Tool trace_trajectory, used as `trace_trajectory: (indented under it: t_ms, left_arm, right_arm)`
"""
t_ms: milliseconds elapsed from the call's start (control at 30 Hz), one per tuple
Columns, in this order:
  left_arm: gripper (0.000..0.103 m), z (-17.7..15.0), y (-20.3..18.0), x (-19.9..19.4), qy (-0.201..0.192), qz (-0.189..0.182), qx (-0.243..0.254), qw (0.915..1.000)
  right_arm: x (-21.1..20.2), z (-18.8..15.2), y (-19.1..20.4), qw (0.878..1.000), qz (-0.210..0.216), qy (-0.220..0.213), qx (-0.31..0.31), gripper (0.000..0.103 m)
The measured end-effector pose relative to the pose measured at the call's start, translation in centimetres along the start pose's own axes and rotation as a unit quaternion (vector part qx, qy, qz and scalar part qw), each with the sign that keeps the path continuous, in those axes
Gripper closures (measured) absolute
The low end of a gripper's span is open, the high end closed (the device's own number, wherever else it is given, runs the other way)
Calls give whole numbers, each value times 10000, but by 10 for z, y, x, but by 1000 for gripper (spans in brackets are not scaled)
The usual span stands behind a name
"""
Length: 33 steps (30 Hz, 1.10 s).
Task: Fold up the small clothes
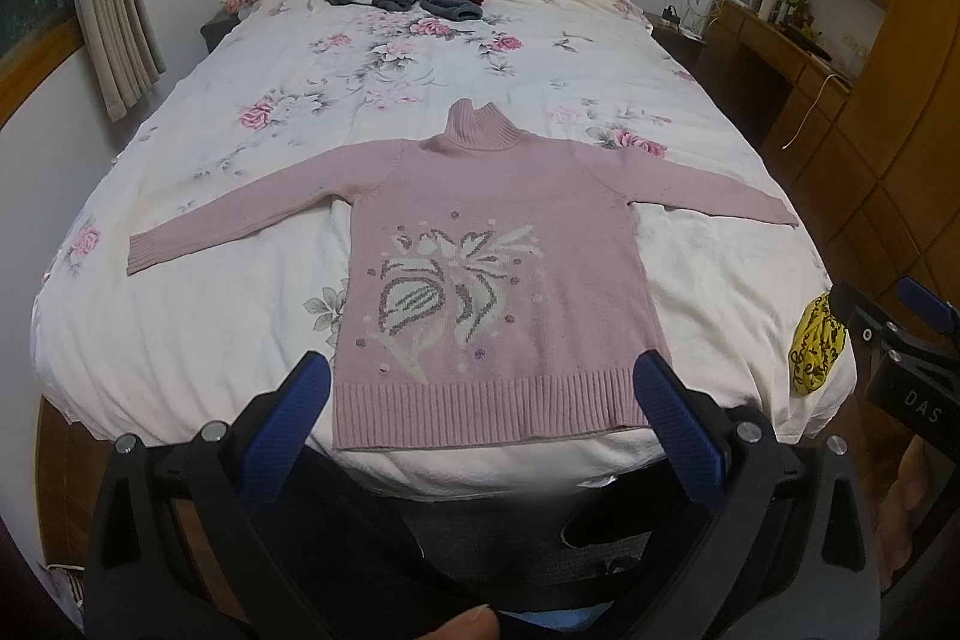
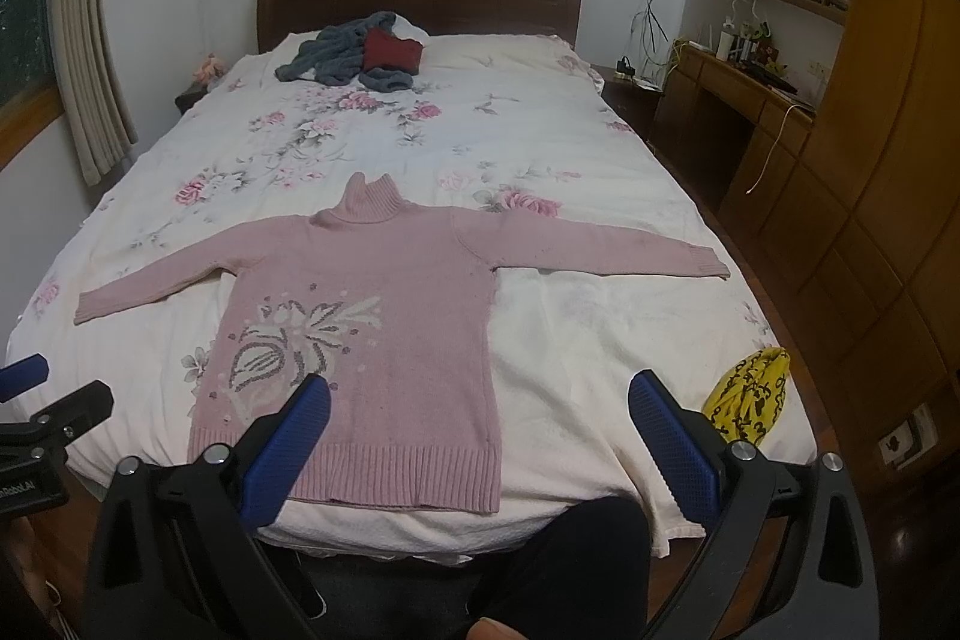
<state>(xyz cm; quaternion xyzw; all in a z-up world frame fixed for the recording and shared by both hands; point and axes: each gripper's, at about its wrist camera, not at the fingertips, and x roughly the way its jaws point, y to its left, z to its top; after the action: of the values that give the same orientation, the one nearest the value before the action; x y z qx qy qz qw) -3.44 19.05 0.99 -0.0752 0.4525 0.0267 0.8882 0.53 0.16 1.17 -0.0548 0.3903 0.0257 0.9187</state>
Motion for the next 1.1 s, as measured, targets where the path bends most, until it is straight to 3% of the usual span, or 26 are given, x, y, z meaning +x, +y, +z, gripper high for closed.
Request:
trace_trajectory:
  t_ms: [900,1000,1100]
  left_arm:
    - [3,0,-11,20,111,65,-14,9999]
    - [3,-1,-11,29,-159,-74,-22,9998]
    - [3,-1,-5,40,-354,-613,31,9975]
  right_arm:
    - [22,-6,-14,9998,-5,155,91,4]
    - [34,-4,-22,9998,139,91,111,4]
    - [56,-4,-45,9956,891,-205,206,4]
